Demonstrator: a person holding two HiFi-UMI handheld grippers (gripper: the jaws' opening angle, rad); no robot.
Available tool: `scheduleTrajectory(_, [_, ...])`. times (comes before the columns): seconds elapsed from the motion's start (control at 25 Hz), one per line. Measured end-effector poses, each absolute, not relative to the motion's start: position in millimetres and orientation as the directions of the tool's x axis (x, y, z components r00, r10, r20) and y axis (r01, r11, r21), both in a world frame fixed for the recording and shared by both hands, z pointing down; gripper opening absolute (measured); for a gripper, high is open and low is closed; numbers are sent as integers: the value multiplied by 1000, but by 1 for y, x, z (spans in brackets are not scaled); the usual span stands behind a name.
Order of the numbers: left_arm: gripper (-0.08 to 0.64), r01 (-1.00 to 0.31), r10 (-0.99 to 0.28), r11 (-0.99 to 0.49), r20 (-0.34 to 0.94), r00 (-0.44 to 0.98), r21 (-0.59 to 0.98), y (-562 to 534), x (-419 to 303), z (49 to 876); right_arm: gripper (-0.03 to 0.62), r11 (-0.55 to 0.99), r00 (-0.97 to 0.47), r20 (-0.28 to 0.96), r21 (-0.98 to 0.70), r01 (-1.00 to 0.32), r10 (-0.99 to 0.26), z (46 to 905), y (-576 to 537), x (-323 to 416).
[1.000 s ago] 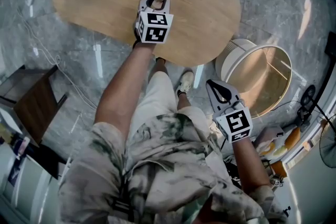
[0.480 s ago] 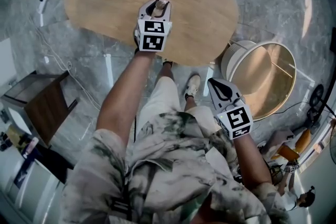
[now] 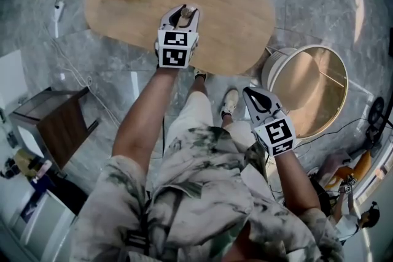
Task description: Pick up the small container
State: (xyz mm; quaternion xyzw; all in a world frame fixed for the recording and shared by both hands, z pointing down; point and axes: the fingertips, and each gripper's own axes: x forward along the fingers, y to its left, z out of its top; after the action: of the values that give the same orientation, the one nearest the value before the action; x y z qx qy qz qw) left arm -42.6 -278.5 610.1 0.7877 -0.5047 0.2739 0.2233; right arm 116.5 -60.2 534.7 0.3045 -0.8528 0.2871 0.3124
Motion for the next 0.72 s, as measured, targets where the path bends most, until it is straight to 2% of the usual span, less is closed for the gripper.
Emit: scheduleTrajectory(0.72, [149,-901,-679,-421,623,388,103,-225,-36,502,29,688,-638,671,-258,-678,-377,487,-44,131])
